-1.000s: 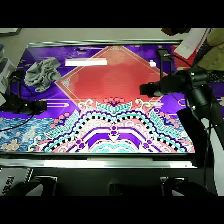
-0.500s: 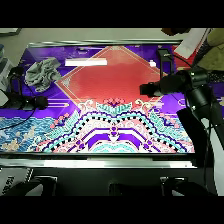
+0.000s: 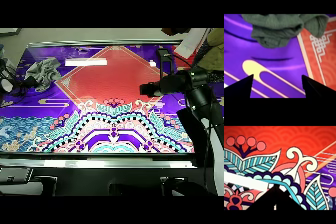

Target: Fold the clothes and pants, and hang the long-sleeved shirts on hangers.

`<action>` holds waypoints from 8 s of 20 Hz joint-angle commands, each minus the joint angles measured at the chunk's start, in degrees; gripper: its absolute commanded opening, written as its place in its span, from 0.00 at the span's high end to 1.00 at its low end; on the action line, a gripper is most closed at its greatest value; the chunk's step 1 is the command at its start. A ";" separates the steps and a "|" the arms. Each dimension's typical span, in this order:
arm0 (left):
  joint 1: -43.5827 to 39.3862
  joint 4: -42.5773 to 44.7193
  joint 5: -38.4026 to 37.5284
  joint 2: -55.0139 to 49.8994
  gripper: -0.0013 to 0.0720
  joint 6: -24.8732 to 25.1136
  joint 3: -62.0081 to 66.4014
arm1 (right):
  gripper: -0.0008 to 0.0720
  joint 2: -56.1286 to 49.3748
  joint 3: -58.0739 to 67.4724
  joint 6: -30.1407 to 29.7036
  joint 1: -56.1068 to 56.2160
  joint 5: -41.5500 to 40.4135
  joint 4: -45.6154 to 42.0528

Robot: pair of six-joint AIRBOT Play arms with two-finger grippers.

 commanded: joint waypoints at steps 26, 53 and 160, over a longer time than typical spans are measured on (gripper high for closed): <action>-27.04 -33.24 -30.14 -11.52 0.97 16.57 25.16 | 0.65 8.85 0.42 9.33 0.07 -9.20 -5.40; -19.78 -22.60 -43.06 10.86 0.15 12.22 14.36 | 0.41 -13.90 -3.23 -12.63 -30.97 -17.62 37.38; -4.44 -42.18 -1.18 -0.68 0.34 18.95 -12.09 | 0.45 -24.72 8.00 9.92 -15.04 10.27 25.68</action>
